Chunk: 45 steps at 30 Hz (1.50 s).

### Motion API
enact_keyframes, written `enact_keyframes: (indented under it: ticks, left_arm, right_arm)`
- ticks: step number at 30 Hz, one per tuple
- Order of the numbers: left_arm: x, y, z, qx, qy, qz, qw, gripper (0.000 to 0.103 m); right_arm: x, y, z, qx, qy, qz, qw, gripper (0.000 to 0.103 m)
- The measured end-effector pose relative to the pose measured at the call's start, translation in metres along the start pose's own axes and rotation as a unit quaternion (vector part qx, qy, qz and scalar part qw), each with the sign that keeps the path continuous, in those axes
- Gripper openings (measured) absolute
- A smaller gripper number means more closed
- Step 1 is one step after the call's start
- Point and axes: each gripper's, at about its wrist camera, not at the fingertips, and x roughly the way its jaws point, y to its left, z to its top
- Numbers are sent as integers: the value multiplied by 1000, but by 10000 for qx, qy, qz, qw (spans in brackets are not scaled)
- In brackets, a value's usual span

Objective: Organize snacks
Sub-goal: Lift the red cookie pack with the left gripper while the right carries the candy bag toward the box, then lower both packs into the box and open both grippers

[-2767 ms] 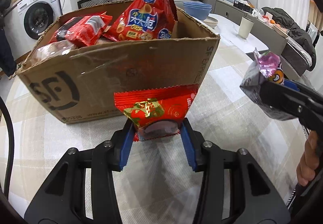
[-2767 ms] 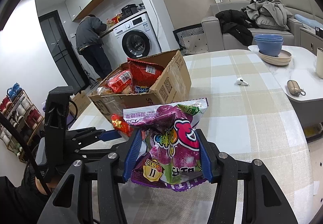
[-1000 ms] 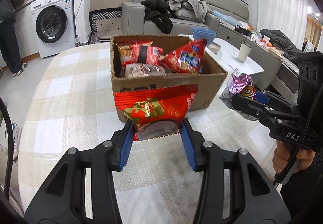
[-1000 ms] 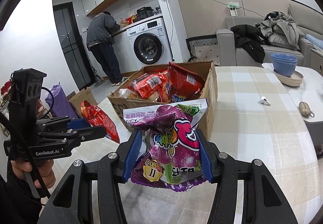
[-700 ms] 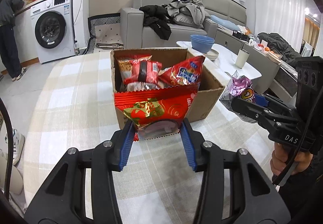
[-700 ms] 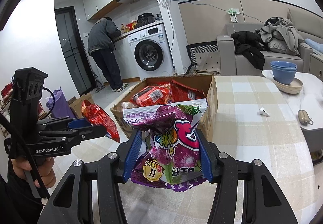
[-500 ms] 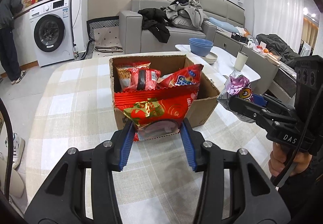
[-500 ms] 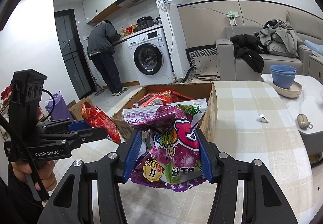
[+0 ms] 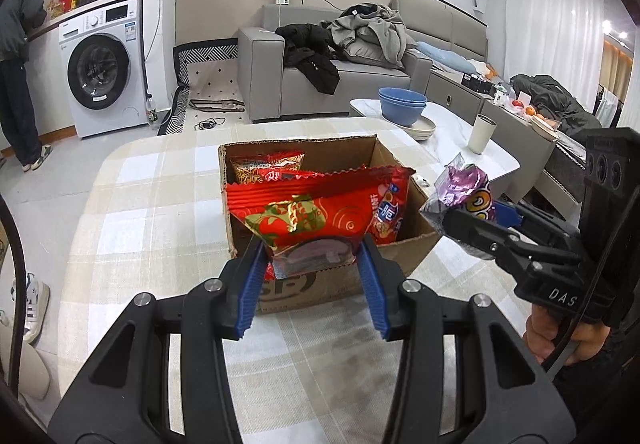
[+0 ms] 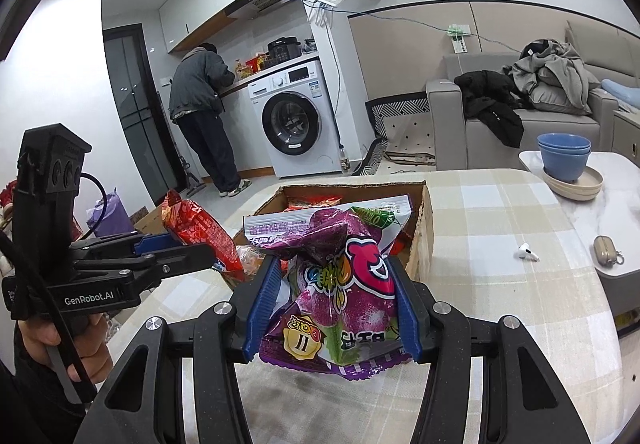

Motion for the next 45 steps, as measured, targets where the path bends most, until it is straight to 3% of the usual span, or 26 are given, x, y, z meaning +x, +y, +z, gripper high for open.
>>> enact_keyframes:
  ticks: [11,45]
  left_arm:
    - [33,-2,29,21,59,5,10000,42]
    - [130,2,46,97,516,6,9986,42]
  right_arm:
    - [19,-3,9,-14,146,-24,9999,54]
    - [84,-6,30,-55,371,-44,9993,54]
